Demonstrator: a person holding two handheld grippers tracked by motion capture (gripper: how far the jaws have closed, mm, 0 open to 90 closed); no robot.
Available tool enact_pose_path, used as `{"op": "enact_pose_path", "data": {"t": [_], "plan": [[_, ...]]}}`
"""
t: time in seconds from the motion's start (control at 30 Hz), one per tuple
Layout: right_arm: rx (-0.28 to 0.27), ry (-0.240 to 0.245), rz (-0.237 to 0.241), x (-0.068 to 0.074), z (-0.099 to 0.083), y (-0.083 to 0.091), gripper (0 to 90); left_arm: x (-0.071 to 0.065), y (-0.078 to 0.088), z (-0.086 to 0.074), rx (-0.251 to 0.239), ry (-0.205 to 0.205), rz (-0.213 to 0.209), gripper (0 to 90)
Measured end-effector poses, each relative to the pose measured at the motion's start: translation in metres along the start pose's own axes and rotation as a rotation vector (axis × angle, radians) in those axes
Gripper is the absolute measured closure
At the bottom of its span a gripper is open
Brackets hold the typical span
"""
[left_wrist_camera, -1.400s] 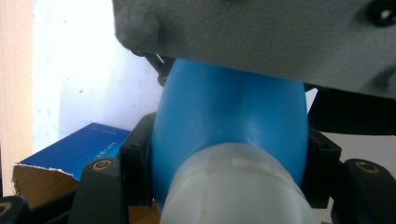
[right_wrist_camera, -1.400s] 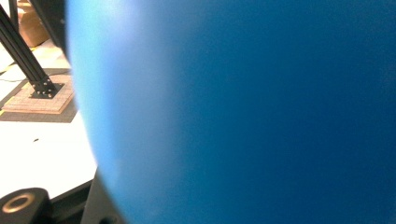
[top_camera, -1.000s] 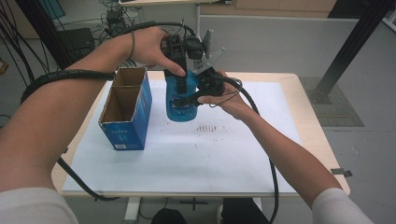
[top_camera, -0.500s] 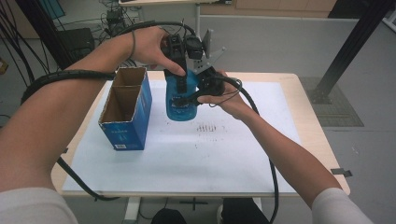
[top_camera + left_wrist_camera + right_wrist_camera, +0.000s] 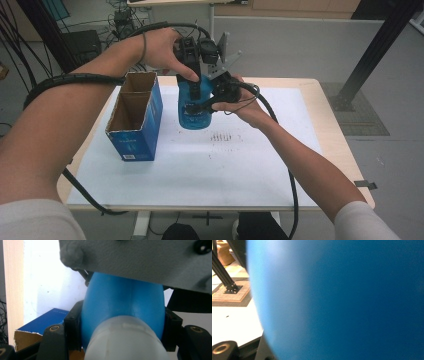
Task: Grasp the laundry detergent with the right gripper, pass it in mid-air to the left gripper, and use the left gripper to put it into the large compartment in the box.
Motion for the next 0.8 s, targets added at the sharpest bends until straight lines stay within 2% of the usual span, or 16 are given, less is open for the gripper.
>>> {"op": "enact_pose_path", "data": {"t": [0.8], "plan": [[0.006, 0.002, 0.006, -0.0014, -0.0008, -0.0012, 43.6, -0.0005, -0.002, -0.0003, 0.003, 0.016, -0.002, 37.1]]}}
Point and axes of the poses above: each handheld gripper's, and its own axes: y roughly backward along the jaws, z roughly out of its top, x roughly to its left, the point moved 1 cm from there along -y, roughly forward along the jaws, and after that the axes turned 9 degrees about -y, right-handed, at the moved point
